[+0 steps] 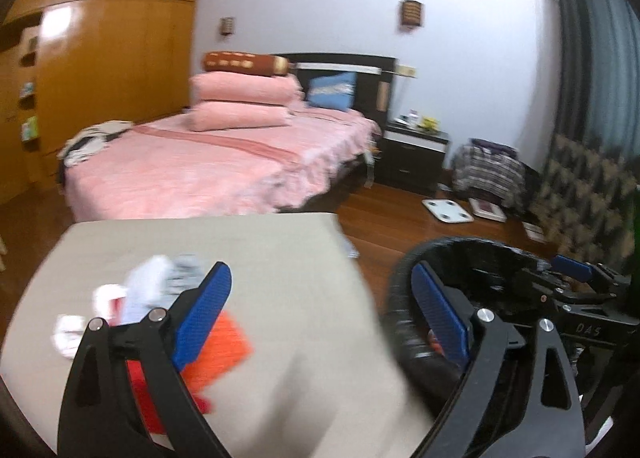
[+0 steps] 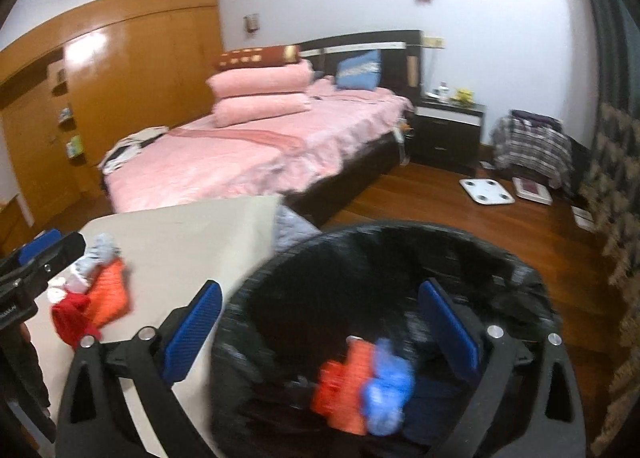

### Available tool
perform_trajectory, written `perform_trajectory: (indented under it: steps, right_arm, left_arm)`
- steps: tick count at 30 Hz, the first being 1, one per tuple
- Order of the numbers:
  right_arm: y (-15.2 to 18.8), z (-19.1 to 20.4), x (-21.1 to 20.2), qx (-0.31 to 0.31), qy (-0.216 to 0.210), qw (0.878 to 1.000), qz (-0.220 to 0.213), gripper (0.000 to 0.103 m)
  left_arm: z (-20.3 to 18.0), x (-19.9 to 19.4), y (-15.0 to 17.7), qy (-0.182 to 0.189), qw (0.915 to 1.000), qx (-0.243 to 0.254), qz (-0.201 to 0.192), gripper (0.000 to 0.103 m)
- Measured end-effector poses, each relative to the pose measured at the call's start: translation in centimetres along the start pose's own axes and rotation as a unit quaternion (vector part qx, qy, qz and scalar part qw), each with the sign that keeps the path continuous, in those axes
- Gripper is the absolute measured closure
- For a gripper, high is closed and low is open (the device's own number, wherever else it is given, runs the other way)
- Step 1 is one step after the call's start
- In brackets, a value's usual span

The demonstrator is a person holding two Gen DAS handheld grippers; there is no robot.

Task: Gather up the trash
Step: 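Move both bags over the bin and open both tools to release them, then grasp the grey sock with the right tool while the left tool grasps white tissue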

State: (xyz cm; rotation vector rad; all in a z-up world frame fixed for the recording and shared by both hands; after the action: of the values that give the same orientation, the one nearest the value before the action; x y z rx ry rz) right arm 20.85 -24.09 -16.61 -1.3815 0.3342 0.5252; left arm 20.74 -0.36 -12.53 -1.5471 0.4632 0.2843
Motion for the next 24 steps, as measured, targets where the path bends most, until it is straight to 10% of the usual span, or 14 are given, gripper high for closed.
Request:
perform_trajectory:
  steps: [13, 24]
  right_arm:
    - [1.7, 15.4, 5.2, -0.061, -0.086, 0.994, 0.015, 0.006]
    - [4.1, 20.9, 8.9, -0.099, -0.089, 0.991, 0.029, 0.006]
  left_arm:
    - [16.4, -3.1, 1.8, -0.141, 0.988, -0.063, 0.007, 0.014]
    - [25.0, -1.1, 6.3, -0.203, 0.973, -0.089, 0.063, 0.016]
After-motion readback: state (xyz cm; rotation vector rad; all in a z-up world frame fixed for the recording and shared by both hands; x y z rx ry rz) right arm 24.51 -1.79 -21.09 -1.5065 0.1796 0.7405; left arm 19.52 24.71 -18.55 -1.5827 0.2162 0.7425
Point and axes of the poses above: each gripper's, at about its wrist camera, not at the fingertips, and x roughly the way its jaws point, z to its left, y to its underside, the point moved 10 cm from there along x, roughly the way its jaws point, and after that the axes turned 4 degrees about -y, right-handed, at the moved point
